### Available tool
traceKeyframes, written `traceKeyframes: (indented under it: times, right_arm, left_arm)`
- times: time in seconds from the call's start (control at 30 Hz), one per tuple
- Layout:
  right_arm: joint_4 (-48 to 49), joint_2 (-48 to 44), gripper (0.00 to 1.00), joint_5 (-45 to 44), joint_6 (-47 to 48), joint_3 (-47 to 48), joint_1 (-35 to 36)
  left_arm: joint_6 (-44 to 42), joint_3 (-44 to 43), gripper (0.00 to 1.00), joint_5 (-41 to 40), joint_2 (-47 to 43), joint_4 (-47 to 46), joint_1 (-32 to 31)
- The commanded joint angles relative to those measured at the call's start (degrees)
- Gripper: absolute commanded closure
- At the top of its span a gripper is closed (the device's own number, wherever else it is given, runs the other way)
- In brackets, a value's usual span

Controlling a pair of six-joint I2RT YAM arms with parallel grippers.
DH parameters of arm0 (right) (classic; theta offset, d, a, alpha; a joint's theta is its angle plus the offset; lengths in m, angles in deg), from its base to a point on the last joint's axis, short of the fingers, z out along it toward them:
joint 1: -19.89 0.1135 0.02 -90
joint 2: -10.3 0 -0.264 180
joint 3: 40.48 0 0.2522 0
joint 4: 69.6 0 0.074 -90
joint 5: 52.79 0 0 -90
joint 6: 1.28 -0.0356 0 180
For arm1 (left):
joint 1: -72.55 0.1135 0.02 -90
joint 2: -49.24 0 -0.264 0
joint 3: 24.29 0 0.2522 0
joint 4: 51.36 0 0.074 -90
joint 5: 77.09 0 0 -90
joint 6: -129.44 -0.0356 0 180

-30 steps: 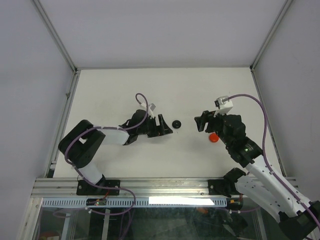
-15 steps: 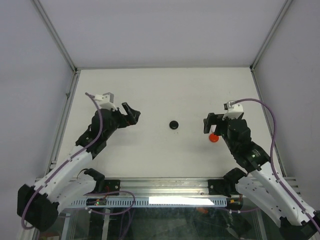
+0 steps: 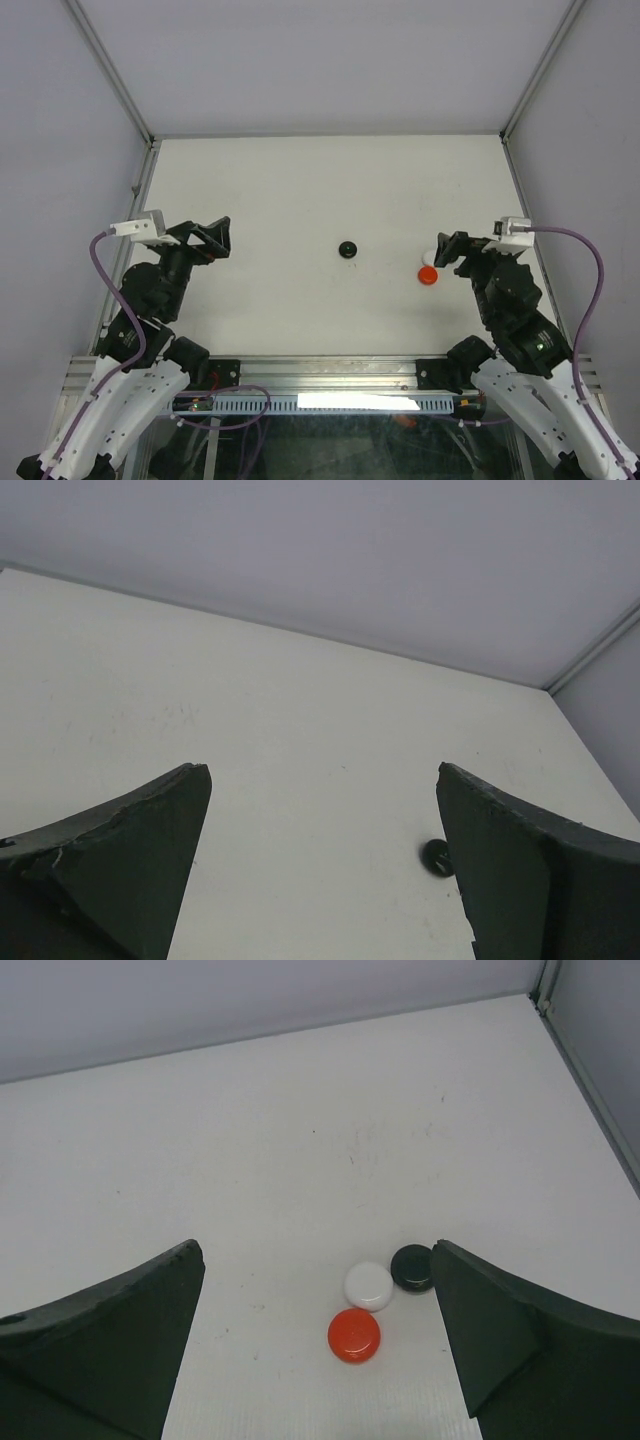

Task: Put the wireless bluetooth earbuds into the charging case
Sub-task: Reset both arms

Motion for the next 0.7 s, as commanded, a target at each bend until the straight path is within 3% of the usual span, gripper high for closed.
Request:
traceKeyframes:
  times: [0.0,0.67]
  right_arm:
    - [1.0,-3.9,0.01,-3.5,-0.4,1.7,0.0]
    - [1.9,-4.3,0.00,-1.6,2.0,1.2,0.0]
  left_arm:
    - [-2.4,0.2,0.01,-2.0,-0.8,-1.2,0.0]
    - [-3.6,4.5,0.01,6.2,1.6,-3.3,5.3]
